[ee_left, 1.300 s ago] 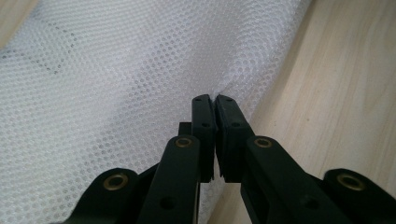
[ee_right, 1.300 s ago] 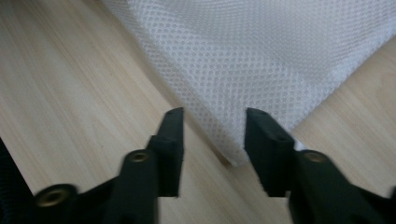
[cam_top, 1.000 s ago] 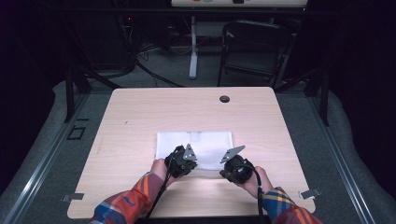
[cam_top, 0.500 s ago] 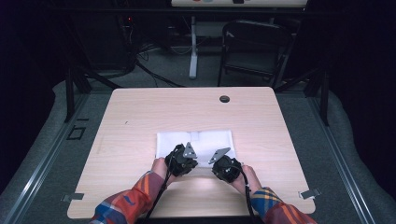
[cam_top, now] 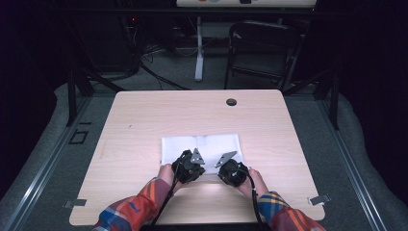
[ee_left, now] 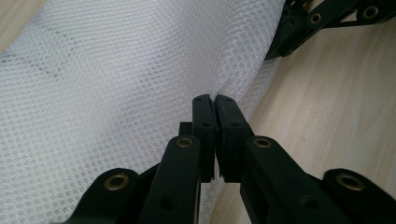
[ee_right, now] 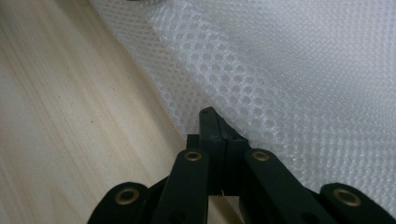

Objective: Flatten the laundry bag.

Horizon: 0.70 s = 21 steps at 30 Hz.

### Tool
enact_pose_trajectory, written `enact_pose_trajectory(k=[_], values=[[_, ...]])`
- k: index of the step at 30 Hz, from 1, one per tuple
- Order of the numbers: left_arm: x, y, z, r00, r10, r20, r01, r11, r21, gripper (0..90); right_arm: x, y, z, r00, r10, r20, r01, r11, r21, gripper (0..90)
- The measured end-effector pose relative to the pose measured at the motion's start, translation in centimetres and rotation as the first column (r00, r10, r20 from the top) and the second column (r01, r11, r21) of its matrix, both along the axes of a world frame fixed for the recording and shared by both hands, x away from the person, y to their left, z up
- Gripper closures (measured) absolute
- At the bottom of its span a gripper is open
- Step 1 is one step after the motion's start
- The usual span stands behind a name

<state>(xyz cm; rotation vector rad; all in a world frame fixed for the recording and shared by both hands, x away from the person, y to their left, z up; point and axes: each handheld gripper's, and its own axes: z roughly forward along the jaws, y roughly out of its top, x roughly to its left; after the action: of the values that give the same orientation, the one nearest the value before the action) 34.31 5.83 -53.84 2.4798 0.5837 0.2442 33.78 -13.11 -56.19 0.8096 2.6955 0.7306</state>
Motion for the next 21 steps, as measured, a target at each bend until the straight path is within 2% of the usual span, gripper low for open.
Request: enact_pose_trajectory(k=[1,2,5,12,21], values=[[0.0,0.0,0.0,1.0000,-0.001,0.001,0.001,1.0000,0.002,87.1,0.0,0.0,0.0,1.0000,0.000,-0.001,0.000,1.000,0.008,90.0],[-0.1,0.0,0.0,1.0000,0.000,-0.001,0.000,1.0000,0.002,87.1,0.0,0.0,0.1,1.0000,0.007,-0.005,-0.007,1.000,-0.006,90.0],[-0.2,-0.1,0.0,0.9999,-0.004,-0.013,0.004,1.0000,0.004,87.1,-0.1,0.0,0.0,0.9999,-0.001,-0.012,0.001,1.000,0.010,90.0],[-0.5,-0.1,0.0,0.9987,-0.028,-0.042,0.028,0.9996,0.006,87.2,-0.2,-0.3,0.3,0.9988,0.017,-0.047,-0.018,1.000,-0.012,90.0],[-1.2,-0.5,0.3,0.9965,-0.016,-0.082,0.017,0.9998,0.014,87.5,-0.9,-0.5,0.3,0.9976,0.032,-0.061,-0.033,0.999,-0.008,90.0]])
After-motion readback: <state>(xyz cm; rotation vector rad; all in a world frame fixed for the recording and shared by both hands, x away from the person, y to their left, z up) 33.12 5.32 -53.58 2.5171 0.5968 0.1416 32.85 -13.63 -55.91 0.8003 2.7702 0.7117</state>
